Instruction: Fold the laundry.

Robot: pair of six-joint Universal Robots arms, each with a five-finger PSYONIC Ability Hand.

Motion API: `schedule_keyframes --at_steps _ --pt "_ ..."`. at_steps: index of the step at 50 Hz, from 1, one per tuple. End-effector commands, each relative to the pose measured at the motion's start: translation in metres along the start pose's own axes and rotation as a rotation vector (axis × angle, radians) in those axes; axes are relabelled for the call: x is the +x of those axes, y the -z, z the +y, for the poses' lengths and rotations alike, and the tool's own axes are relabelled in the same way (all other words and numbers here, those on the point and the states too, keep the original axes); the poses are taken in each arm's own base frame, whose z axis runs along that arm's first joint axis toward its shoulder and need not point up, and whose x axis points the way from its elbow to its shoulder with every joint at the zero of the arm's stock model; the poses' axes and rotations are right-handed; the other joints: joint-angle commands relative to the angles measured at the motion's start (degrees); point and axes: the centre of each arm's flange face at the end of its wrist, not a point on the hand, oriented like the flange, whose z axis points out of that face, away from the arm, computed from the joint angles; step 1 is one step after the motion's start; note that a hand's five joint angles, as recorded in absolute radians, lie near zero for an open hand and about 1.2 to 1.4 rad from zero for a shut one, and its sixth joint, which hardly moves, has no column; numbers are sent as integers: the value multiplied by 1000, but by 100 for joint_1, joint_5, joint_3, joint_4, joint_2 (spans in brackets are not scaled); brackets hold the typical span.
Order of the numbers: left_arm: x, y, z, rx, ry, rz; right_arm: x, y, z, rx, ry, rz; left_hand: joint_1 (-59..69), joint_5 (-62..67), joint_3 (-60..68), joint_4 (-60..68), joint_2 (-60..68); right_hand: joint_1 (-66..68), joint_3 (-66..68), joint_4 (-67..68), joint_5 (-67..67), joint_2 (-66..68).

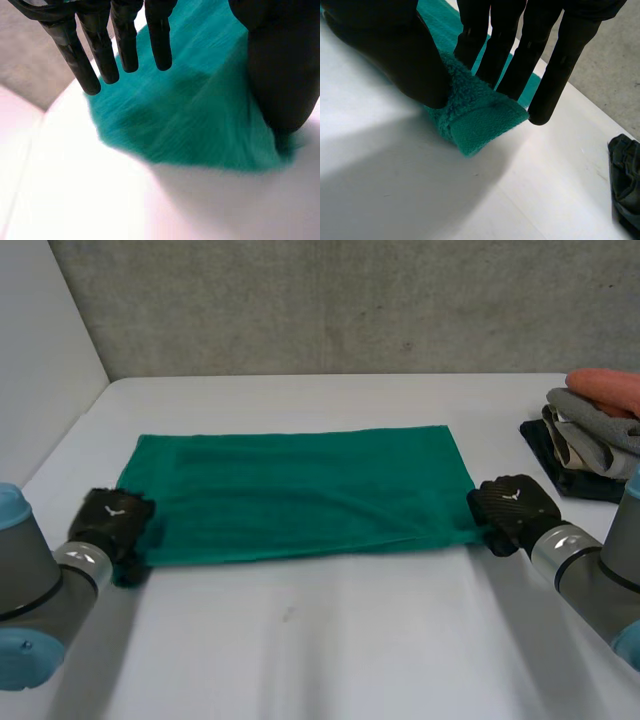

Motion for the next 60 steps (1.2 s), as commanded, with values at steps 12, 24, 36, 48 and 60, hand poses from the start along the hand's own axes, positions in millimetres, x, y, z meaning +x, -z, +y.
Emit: schedule_keyframes --at_steps 12,24,36,48,60 --pt "-33 35 -22 60 -92 1 2 34 -31 -66 194 -32 5535 5759 5685 5727 5686 1631 1197 1143 1308 1277" --pt "-37 127 -31 -268 -177 307 11 113 -26 -433 523 -305 5535 5759 5685 5727 5686 1631 1197 1143 1308 1277" --pt "-28 66 -43 -154 -269 282 24 46 -30 -270 462 -106 5535 5759 5685 5727 5686 1631 1197 1143 1308 1277" --pt "-18 -45 -86 101 -210 40 33 -24 -32 -5 434 164 5535 5759 5685 5727 5686 1631 1197 1143 1308 1277" --pt "6 -91 -89 116 -228 -13 37 -73 -17 118 497 331 5535 5759 5685 5727 5686 1631 1197 1143 1308 1277"
